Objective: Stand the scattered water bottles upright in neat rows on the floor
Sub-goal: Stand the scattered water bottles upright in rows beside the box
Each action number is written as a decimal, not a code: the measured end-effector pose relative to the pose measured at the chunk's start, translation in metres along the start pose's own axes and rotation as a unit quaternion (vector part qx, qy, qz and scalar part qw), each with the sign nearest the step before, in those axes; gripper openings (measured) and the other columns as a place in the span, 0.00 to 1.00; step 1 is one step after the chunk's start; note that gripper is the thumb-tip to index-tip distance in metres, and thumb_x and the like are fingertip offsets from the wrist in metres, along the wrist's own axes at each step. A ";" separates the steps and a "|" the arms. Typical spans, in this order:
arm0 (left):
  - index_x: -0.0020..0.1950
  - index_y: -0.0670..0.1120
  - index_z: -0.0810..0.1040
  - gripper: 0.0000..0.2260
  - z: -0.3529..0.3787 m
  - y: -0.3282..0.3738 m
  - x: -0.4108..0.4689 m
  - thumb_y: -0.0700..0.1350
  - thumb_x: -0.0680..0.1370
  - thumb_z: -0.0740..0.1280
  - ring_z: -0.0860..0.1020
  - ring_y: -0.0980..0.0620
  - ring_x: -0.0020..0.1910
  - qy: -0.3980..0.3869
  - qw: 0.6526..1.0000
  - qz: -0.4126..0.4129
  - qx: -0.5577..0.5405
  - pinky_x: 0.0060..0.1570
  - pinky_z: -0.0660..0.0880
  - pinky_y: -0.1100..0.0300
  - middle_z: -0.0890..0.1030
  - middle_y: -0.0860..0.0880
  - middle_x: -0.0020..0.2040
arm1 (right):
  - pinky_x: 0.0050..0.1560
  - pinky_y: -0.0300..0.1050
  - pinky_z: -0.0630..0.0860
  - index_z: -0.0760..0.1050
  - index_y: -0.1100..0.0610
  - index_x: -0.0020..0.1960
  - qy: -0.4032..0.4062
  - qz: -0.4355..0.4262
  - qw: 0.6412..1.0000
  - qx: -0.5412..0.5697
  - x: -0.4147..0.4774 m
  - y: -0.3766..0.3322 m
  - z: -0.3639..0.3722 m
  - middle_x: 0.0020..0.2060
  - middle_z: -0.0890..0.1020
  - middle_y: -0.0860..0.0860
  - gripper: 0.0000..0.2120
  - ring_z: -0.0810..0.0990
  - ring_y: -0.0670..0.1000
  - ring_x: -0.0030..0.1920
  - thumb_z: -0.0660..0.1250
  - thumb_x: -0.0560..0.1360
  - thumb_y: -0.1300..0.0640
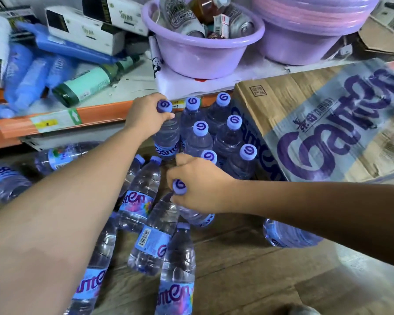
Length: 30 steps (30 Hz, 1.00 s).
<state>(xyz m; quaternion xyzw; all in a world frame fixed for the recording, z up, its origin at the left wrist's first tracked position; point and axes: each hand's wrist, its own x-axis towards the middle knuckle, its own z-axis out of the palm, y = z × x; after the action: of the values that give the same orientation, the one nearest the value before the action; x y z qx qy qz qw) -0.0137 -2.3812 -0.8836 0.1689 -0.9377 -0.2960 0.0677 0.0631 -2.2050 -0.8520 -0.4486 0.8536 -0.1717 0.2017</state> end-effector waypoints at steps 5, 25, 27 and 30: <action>0.59 0.44 0.79 0.20 -0.013 -0.006 0.000 0.46 0.68 0.76 0.77 0.46 0.58 -0.033 0.999 -0.017 -0.014 0.54 0.70 0.60 0.81 0.45 0.58 | 0.50 0.44 0.70 0.77 0.56 0.55 0.013 0.030 0.999 0.002 0.023 -0.006 -0.018 0.46 0.68 0.51 0.17 0.74 0.54 0.53 0.72 0.71 0.49; 0.64 0.42 0.75 0.19 -0.019 -0.023 -0.005 0.32 0.74 0.61 0.76 0.50 0.54 -0.085 0.995 0.018 -0.053 0.46 0.69 0.72 0.79 0.42 0.61 | 0.42 0.41 0.68 0.77 0.56 0.46 0.109 0.094 0.989 0.015 0.076 -0.011 -0.039 0.42 0.75 0.51 0.10 0.72 0.50 0.44 0.73 0.69 0.52; 0.61 0.40 0.76 0.17 -0.020 -0.024 -0.007 0.32 0.74 0.62 0.75 0.50 0.49 -0.077 0.995 0.014 -0.067 0.39 0.67 0.73 0.80 0.40 0.58 | 0.42 0.41 0.68 0.79 0.59 0.50 0.113 0.110 0.987 -0.003 0.088 -0.005 -0.038 0.42 0.75 0.52 0.14 0.71 0.51 0.44 0.73 0.69 0.52; 0.59 0.39 0.77 0.12 -0.018 -0.028 -0.013 0.36 0.76 0.63 0.74 0.49 0.44 -0.079 0.995 0.008 -0.060 0.35 0.65 0.73 0.80 0.39 0.52 | 0.41 0.41 0.67 0.77 0.62 0.55 0.115 0.138 0.984 -0.019 0.103 0.004 -0.038 0.43 0.74 0.53 0.17 0.71 0.51 0.45 0.71 0.70 0.55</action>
<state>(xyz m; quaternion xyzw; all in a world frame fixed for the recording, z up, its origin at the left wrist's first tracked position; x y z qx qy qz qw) 0.0102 -2.4080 -0.8851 0.1336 -0.9218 -0.3638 0.0060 -0.0114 -2.2846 -0.8405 -0.3071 0.9280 -0.1768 0.1156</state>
